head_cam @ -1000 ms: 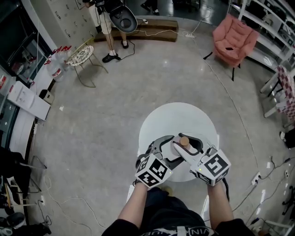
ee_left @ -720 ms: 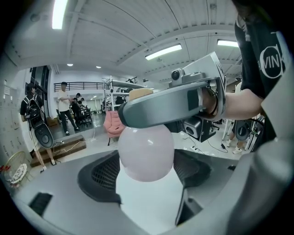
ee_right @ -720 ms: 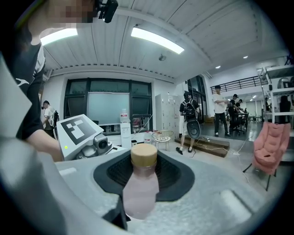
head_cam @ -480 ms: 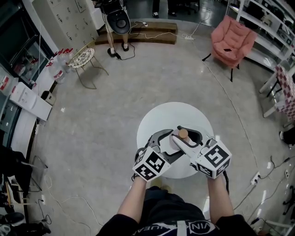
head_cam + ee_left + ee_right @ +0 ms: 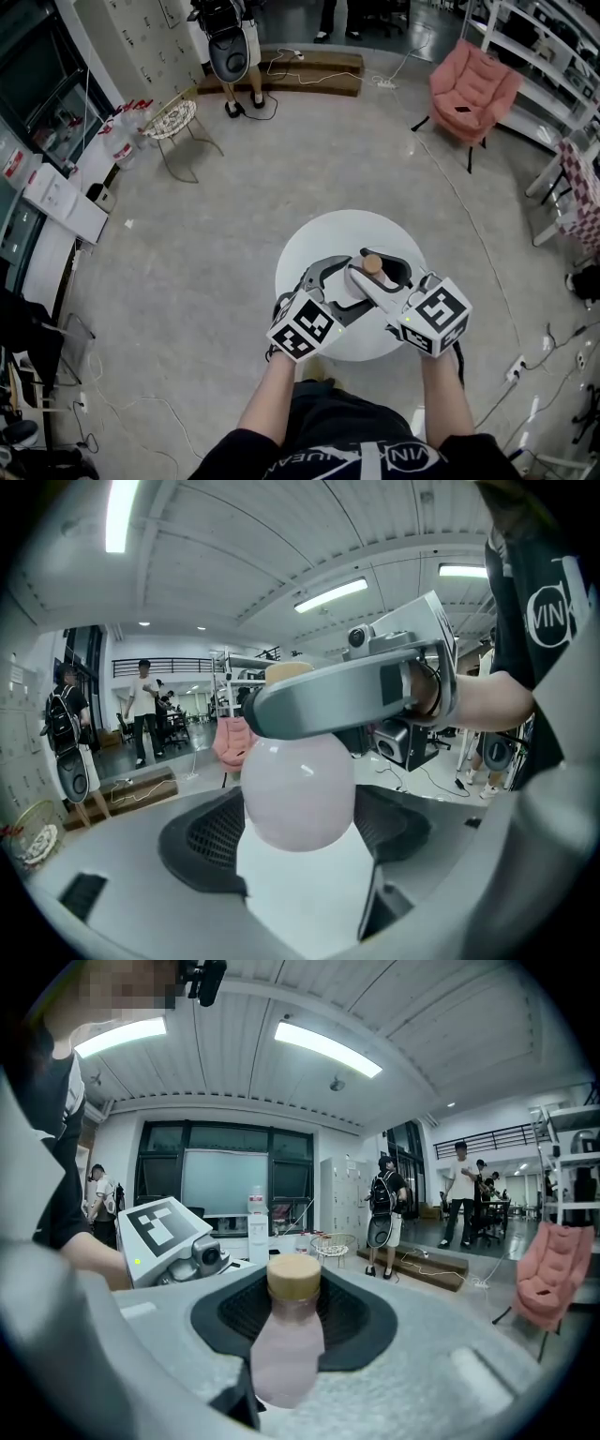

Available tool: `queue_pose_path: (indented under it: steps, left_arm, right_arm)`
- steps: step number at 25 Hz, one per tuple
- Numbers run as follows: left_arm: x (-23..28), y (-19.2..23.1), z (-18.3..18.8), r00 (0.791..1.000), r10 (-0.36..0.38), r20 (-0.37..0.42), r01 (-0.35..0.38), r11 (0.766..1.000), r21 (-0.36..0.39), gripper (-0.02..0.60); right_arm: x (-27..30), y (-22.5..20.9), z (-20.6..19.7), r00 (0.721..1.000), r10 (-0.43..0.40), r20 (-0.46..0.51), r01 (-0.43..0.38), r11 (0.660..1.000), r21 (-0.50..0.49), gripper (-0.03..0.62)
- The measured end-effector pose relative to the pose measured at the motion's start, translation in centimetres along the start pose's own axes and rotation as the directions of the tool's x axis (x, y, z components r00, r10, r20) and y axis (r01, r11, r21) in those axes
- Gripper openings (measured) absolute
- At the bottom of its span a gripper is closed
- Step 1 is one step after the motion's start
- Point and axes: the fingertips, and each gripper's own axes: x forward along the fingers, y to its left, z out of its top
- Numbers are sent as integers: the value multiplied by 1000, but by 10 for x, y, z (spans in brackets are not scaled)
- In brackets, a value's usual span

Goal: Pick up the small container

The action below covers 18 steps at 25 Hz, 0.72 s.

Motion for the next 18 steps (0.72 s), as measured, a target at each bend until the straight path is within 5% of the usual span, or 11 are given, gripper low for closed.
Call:
queue_pose_path:
  steps: [18]
  left_arm:
    - [-10, 0, 18, 999, 36, 28, -36, 999, 10, 345]
  right_arm:
    - [-7, 6, 18, 1000, 16, 8, -15, 999, -38, 130]
